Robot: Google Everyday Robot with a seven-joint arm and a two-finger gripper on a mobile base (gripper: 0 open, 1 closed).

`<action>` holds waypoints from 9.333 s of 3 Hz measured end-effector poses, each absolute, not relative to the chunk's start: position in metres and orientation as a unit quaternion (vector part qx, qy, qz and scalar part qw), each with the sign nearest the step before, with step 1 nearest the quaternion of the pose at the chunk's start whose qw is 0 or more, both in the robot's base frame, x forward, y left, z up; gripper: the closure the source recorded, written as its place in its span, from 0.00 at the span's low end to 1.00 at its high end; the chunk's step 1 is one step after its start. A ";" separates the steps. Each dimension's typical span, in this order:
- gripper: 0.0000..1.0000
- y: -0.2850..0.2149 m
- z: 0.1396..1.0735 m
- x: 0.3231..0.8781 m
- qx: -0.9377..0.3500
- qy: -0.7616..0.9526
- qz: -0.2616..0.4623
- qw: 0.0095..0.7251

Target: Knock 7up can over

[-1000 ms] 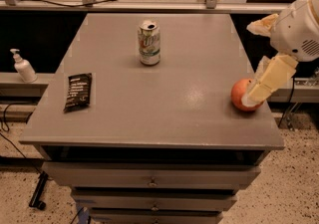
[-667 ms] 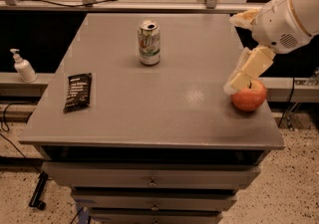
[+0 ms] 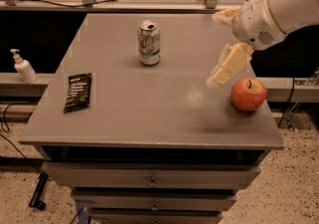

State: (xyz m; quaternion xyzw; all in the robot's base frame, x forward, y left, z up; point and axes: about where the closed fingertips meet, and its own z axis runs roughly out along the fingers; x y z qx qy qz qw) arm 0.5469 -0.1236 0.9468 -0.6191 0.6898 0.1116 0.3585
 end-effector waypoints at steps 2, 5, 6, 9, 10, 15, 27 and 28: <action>0.00 -0.116 0.939 0.570 -0.587 0.692 0.143 0.395; 0.00 -0.030 0.903 0.642 -0.569 0.667 0.243 0.414; 0.00 -0.012 0.894 0.657 -0.574 0.656 0.265 0.412; 0.00 0.009 0.895 0.684 -0.596 0.611 0.310 0.420; 0.00 0.014 0.891 0.668 -0.604 0.595 0.336 0.410; 0.00 -0.027 0.955 0.605 -0.646 0.528 0.349 0.426; 0.00 -0.019 0.932 0.555 -0.679 0.511 0.394 0.349; 0.00 -0.055 0.930 0.576 -0.660 0.537 0.357 0.386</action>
Offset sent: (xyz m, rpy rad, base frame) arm 0.0636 0.0118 -0.0163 0.2525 -0.0298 -0.0950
